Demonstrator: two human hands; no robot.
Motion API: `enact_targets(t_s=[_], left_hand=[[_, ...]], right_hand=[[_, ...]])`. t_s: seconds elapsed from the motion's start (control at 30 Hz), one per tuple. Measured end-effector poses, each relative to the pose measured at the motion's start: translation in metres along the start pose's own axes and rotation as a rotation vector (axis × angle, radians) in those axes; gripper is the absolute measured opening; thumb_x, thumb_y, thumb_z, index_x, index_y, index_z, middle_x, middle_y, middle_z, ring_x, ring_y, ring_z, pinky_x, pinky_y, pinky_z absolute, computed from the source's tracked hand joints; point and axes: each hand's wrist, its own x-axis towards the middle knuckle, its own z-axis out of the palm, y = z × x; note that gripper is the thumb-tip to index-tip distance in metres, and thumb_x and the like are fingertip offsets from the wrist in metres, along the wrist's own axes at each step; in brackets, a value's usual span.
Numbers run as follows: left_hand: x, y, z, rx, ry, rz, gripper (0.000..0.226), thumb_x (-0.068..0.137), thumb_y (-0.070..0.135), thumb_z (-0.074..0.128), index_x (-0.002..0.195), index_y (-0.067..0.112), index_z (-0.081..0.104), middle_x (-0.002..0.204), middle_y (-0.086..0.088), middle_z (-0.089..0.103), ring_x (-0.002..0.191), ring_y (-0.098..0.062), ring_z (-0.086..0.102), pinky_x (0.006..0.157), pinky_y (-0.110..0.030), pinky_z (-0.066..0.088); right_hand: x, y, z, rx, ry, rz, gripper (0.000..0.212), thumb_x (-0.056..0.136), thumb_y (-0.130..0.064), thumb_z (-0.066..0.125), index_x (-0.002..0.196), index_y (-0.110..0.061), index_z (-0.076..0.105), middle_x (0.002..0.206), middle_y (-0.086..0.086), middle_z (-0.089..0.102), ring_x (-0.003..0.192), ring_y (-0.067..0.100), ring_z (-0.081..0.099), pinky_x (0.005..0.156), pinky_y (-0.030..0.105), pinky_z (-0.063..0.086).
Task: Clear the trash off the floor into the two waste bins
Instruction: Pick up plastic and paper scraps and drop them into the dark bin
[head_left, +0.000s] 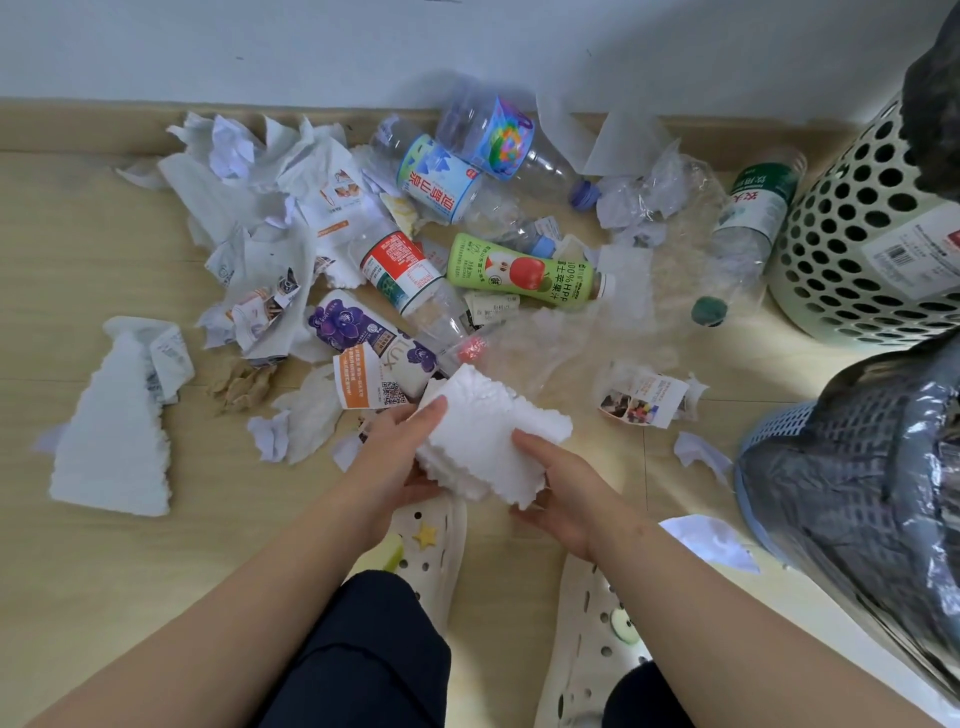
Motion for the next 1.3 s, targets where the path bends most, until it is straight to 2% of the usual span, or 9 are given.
enact_targets(t_s=[0.27,0.4,0.47,0.67,0.87,0.93,1.1,1.2,1.3], left_hand=[[-0.011,0.009,0.005,-0.025,0.033,0.123,0.013,0.086,0.028,0.061,0.098,0.024,0.057,0.105,-0.004,0.066,0.094,-0.021,0.063,0.086,-0.039,0.050],[-0.032,0.025,0.002,-0.087,0.033,0.258,0.054,0.060,0.045,0.070,0.109,0.025,0.060,0.112,-0.004,0.066,0.104,-0.025,0.062,0.093,-0.045,0.048],[-0.042,0.033,0.003,-0.139,0.003,0.290,0.067,0.059,0.044,0.071,0.120,0.021,0.057,0.116,-0.004,0.065,0.104,-0.024,0.062,0.084,-0.039,0.050],[-0.061,0.070,0.020,-0.224,0.019,0.312,0.034,0.072,0.037,0.068,0.098,0.015,0.060,0.092,-0.005,0.063,0.089,-0.023,0.062,0.070,-0.031,0.045],[-0.084,0.104,0.092,-0.108,-0.232,0.365,0.015,0.081,0.024,0.062,0.091,0.014,0.065,0.080,-0.006,0.068,0.074,-0.022,0.064,0.069,-0.030,0.049],[-0.085,0.109,0.123,-0.037,-0.282,0.380,0.029,0.069,0.034,0.066,0.094,0.018,0.066,0.088,-0.006,0.069,0.082,-0.023,0.063,0.073,-0.032,0.048],[-0.102,0.110,0.199,0.083,-0.453,0.376,0.056,0.055,0.056,0.068,0.101,0.025,0.062,0.107,0.000,0.064,0.104,-0.023,0.056,0.094,-0.040,0.043],[-0.108,0.097,0.223,0.086,-0.479,0.431,0.015,0.085,0.040,0.059,0.090,0.027,0.056,0.096,0.002,0.062,0.089,-0.016,0.060,0.078,-0.032,0.048],[-0.110,0.079,0.233,0.300,-0.422,0.572,0.010,0.088,0.033,0.058,0.097,0.029,0.056,0.102,0.009,0.060,0.094,-0.008,0.059,0.082,-0.028,0.048]], right_hand=[[-0.013,-0.012,0.013,0.066,-0.070,-0.103,0.026,0.087,-0.020,0.062,0.113,-0.021,0.057,0.103,0.001,0.068,0.084,0.018,0.065,0.067,0.030,0.056],[-0.031,-0.022,0.019,0.061,-0.179,-0.198,0.044,0.084,-0.021,0.063,0.126,-0.014,0.054,0.112,0.005,0.067,0.088,0.020,0.066,0.063,0.028,0.057],[-0.043,-0.027,0.026,0.080,-0.232,-0.248,0.042,0.085,-0.020,0.062,0.126,-0.015,0.054,0.116,0.007,0.067,0.092,0.022,0.066,0.063,0.029,0.056],[-0.082,-0.043,0.037,0.196,-0.276,-0.383,0.030,0.089,-0.009,0.053,0.118,-0.014,0.056,0.100,0.005,0.068,0.080,0.019,0.066,0.064,0.032,0.058],[-0.116,-0.071,-0.003,0.316,0.092,-0.538,0.026,0.086,-0.018,0.059,0.112,-0.015,0.055,0.097,0.001,0.064,0.075,0.017,0.061,0.055,0.026,0.051],[-0.126,-0.081,-0.022,0.398,0.231,-0.574,0.020,0.086,-0.022,0.061,0.104,-0.017,0.051,0.094,0.002,0.059,0.072,0.019,0.058,0.054,0.027,0.047],[-0.150,-0.088,-0.079,0.585,0.531,-0.707,0.059,0.080,-0.030,0.066,0.131,-0.018,0.040,0.123,0.008,0.057,0.105,0.028,0.060,0.080,0.040,0.049],[-0.164,-0.081,-0.113,0.662,0.720,-0.758,0.057,0.085,-0.028,0.063,0.135,-0.019,0.036,0.127,0.006,0.054,0.110,0.026,0.058,0.083,0.040,0.049],[-0.178,-0.075,-0.140,0.700,0.884,-0.804,0.052,0.088,-0.021,0.057,0.135,-0.022,0.034,0.111,-0.007,0.054,0.092,0.012,0.057,0.077,0.029,0.048]])
